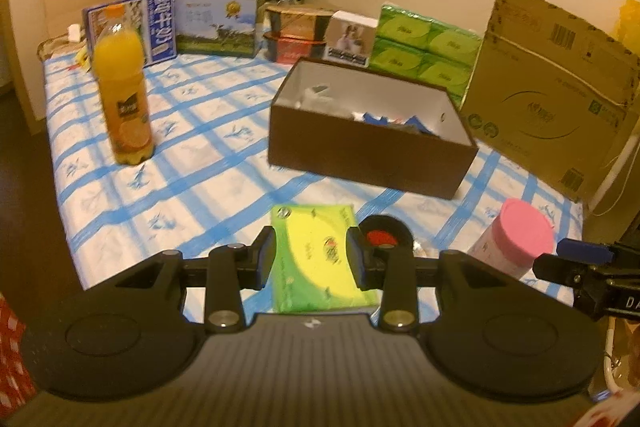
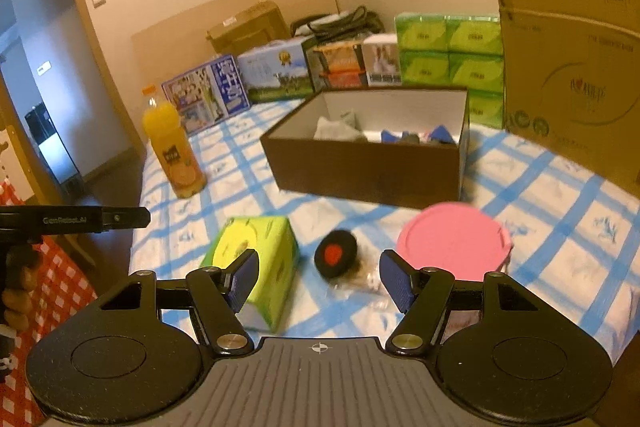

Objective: Organize soft objects
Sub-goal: 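Move both open tools back toward the black-and-red puff beside the tissue pack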

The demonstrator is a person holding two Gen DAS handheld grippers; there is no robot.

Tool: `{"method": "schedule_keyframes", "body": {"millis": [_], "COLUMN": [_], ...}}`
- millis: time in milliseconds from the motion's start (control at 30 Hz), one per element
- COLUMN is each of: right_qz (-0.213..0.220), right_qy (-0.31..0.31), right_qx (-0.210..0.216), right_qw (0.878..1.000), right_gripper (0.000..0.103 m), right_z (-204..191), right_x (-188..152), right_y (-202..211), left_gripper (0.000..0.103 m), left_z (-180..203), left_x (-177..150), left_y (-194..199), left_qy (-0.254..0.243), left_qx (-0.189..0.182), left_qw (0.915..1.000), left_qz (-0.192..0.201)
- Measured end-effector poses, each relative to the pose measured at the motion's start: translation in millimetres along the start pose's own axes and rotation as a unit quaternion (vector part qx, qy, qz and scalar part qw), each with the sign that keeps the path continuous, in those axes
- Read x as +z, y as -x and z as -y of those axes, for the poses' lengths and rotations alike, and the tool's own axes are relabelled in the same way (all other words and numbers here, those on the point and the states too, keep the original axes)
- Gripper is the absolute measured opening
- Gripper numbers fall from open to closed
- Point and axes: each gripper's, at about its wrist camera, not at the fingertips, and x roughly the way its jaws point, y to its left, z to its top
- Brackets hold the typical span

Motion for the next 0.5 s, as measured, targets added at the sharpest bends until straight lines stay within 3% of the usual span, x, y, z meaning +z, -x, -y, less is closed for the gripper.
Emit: {"method": "schedule_keyframes", "body": {"millis": [500], "right_qz": [-0.034], "right_qy": [0.077], "right_qx": [-0.030], "right_qw": [0.996], "right_gripper": [0.067], "right_z": [-29], "right_x": [-31], "right_y": [-62], "left_gripper": [0.035], "left_z": [-31], "left_x": [-14], "left_y": [-27], "left_qy": [0.016], "left_qx": [0.031], "left_qw": [0.9993], "left_qz": [-0.011]}}
